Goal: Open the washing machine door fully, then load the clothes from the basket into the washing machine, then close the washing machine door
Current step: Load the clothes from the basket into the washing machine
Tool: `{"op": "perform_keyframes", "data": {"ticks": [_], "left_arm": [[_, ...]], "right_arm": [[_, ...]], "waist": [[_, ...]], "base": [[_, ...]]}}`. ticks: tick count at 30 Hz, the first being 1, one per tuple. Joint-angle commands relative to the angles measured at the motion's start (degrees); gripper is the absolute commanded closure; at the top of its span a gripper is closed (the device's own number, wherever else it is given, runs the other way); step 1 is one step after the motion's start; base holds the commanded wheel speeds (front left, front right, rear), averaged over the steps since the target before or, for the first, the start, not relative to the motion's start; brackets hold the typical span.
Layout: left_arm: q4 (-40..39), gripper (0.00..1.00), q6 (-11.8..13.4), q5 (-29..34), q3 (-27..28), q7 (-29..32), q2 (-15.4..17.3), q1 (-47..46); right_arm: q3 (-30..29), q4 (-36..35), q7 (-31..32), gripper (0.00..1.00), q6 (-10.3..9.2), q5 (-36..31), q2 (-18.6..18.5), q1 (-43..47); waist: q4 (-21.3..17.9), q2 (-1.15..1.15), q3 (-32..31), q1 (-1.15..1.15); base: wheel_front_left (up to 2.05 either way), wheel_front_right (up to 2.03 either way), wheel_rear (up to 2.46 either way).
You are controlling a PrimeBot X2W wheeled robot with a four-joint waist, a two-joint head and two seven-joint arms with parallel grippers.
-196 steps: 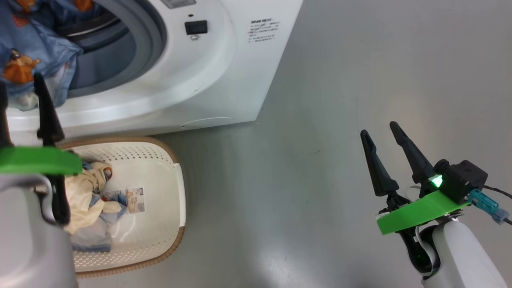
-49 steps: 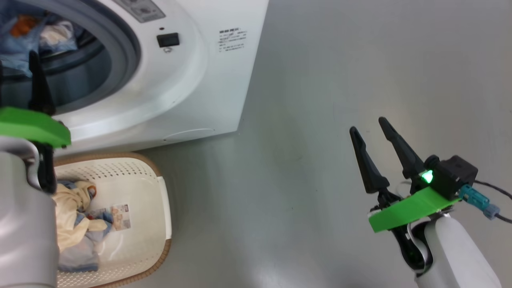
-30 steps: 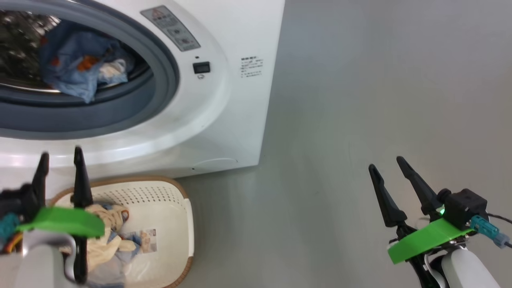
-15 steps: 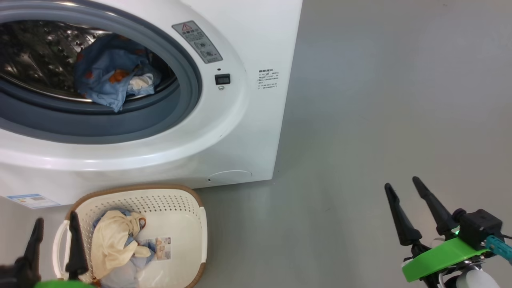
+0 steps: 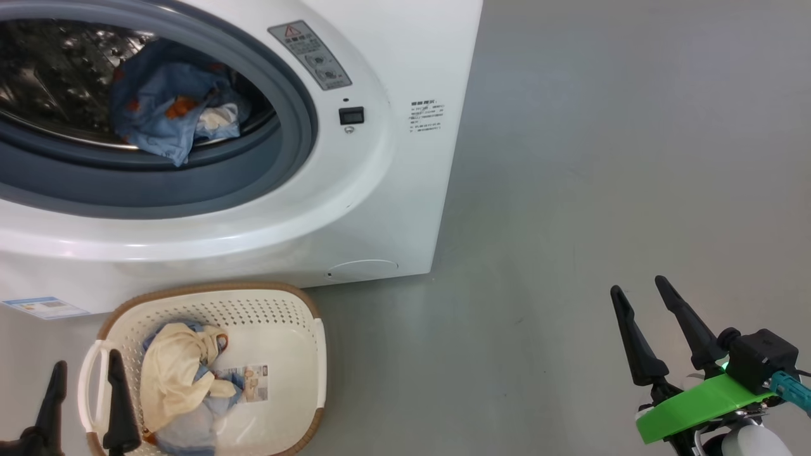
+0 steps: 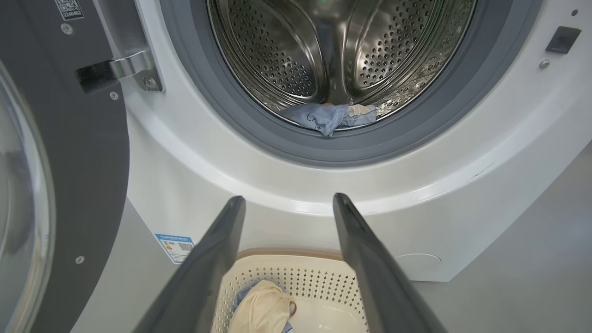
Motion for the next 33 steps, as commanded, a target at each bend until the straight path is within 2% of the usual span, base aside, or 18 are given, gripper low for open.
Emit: {"op": "perform_keyframes", "data": {"ticks": [1, 4, 10, 24, 33], "left_arm": [[-0.6, 0.00, -0.1, 0.2, 1.9, -0.3, 0.5, -0.7], [1.9, 0.00, -0.1, -0.2, 1.6, -0.3, 0.4, -1.5], [13.5, 0.00, -0.1, -1.9, -0.2, -0.3, 0.7, -6.1], [47.7, 0.00, -0.2, -3.9, -7.5, 0.7, 6.7, -29.5], [60.9, 0.00, -0.2, -5.0, -9.0, 3.6, 9.6, -40.6]], "right_arm": [[1.2, -1.5, -0.3, 0.00, 0.08, -0.6, -0.4, -0.4], [1.5, -1.5, -0.3, 0.00, 0.08, -0.6, -0.2, -0.9], [2.6, -1.3, -0.3, 0.00, 0.08, -0.6, 0.3, -2.7], [4.3, -2.2, -0.3, 0.00, 0.08, -0.9, 1.6, -8.6], [4.4, -3.1, -0.3, 0.00, 0.08, -1.5, 2.1, -11.4]], "waist": [[-0.1, 0.00, 0.2, 0.00], [-0.3, 0.00, 0.8, 0.00], [-0.8, 0.00, 3.1, 0.00], [-1.8, 0.00, 13.7, 0.00], [-2.7, 0.00, 19.7, 0.00]], "base": [[0.00, 0.00, 0.00], [0.00, 0.00, 0.00], [0.00, 0.00, 0.00], [0.00, 0.00, 0.00], [0.00, 0.00, 0.00]]}}
